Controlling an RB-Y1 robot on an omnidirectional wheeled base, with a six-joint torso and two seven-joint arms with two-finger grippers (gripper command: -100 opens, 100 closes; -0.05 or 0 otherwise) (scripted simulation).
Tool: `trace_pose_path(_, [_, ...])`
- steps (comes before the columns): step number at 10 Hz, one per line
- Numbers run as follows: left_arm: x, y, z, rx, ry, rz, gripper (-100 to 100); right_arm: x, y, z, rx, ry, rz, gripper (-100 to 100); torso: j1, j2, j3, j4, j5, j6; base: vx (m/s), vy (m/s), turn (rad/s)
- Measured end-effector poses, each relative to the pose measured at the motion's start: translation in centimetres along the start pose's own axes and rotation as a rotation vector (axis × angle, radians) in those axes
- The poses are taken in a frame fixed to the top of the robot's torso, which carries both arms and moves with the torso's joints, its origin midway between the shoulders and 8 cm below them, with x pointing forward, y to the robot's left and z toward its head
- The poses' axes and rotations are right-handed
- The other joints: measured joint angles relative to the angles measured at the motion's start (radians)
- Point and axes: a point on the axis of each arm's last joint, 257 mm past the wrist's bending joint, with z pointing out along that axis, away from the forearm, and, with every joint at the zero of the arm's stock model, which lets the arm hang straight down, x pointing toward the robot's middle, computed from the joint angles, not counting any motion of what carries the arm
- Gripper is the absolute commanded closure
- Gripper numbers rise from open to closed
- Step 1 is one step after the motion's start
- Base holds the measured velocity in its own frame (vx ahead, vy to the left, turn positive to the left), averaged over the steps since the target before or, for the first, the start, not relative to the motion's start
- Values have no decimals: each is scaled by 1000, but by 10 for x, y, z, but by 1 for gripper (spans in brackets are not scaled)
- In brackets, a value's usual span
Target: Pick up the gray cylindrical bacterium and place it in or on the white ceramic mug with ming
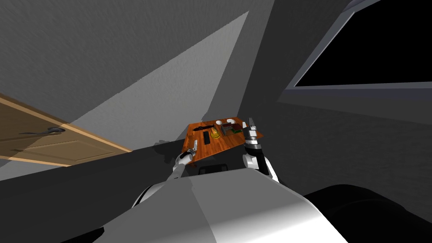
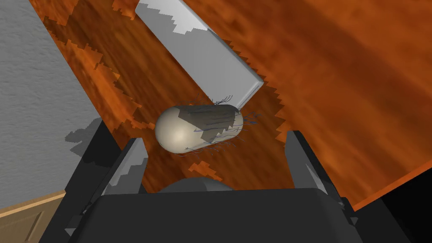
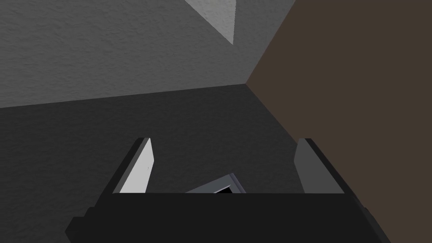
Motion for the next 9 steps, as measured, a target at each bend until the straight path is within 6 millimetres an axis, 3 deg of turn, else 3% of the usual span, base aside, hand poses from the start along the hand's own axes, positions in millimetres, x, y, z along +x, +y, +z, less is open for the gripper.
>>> trace_pose_path(2, [-6, 14, -2, 2, 0, -1, -100, 0, 0, 0, 0, 0, 0, 0, 2, -3, -2, -1, 1, 0, 72, 40, -6])
trace_pose_path(3, [-6, 14, -2, 4, 1, 0, 100, 0, 0, 0, 0, 0, 0, 0, 0, -1, -1, 0, 0, 0, 7, 3, -4])
trace_pose_path(7, [-6, 15, -2, 3, 2, -1, 100, 0, 0, 0, 0, 0, 0, 0, -2, 3, 1, 0, -1, 0, 0, 0, 0])
trace_pose_path(8, [-6, 15, -2, 3, 2, -1, 0, 0, 0, 0, 0, 0, 0, 0, -2, 3, 1, 1, -1, 0, 0, 0, 0])
trace_pose_path(9, [-6, 15, -2, 3, 2, -1, 100, 0, 0, 0, 0, 0, 0, 0, -2, 3, 1, 1, -1, 0, -75, -32, 9])
